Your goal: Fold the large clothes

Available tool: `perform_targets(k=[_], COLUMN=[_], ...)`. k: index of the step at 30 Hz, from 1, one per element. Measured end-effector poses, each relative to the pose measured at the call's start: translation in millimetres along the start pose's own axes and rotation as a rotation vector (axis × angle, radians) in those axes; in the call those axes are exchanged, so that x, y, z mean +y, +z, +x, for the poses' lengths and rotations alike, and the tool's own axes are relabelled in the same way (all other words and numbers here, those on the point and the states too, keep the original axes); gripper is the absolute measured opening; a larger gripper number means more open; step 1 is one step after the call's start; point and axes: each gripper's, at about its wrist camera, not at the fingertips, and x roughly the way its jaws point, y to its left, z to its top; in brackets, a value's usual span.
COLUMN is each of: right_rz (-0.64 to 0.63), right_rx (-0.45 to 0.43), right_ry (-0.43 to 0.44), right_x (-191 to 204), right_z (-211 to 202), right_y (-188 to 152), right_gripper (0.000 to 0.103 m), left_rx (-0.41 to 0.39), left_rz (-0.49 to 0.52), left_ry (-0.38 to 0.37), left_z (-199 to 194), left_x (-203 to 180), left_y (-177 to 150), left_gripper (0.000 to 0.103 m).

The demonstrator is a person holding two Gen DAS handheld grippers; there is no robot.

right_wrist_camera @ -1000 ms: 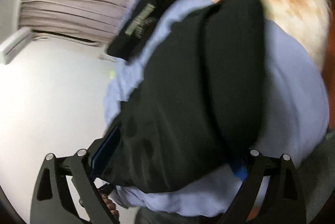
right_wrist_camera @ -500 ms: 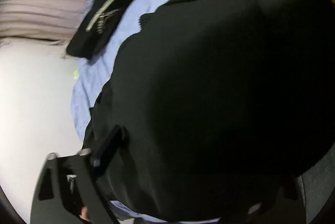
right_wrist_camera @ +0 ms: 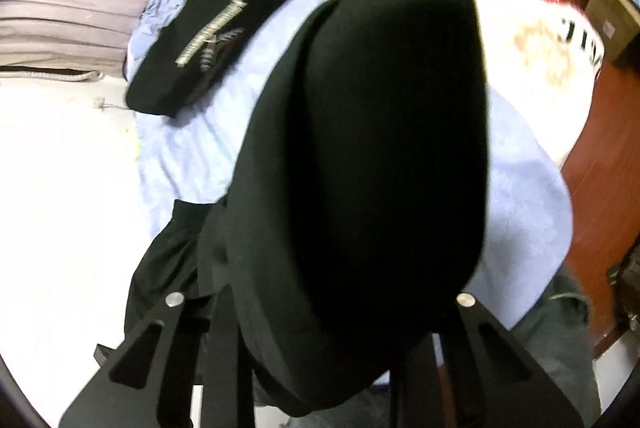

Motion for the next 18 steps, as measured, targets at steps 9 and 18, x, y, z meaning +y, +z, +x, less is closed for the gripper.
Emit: perform_targets(k=[9,18], right_rz=[-0.059,-0.118], right_rx=[-0.045,-0.126], right_ry=[0.046,0.169], right_x=[86,155], right_z=[-105,-149], right_y=[-7,65], right_gripper=[0.025,0.025], left_rx=[0.016,-0.042], left_rz=[0.100,0.192], left_ry=[-0.084,-0.126], left_z=[-79,-85], left_x=[-74,-166], left_y=[66,153], left_gripper=[0.024,0.025])
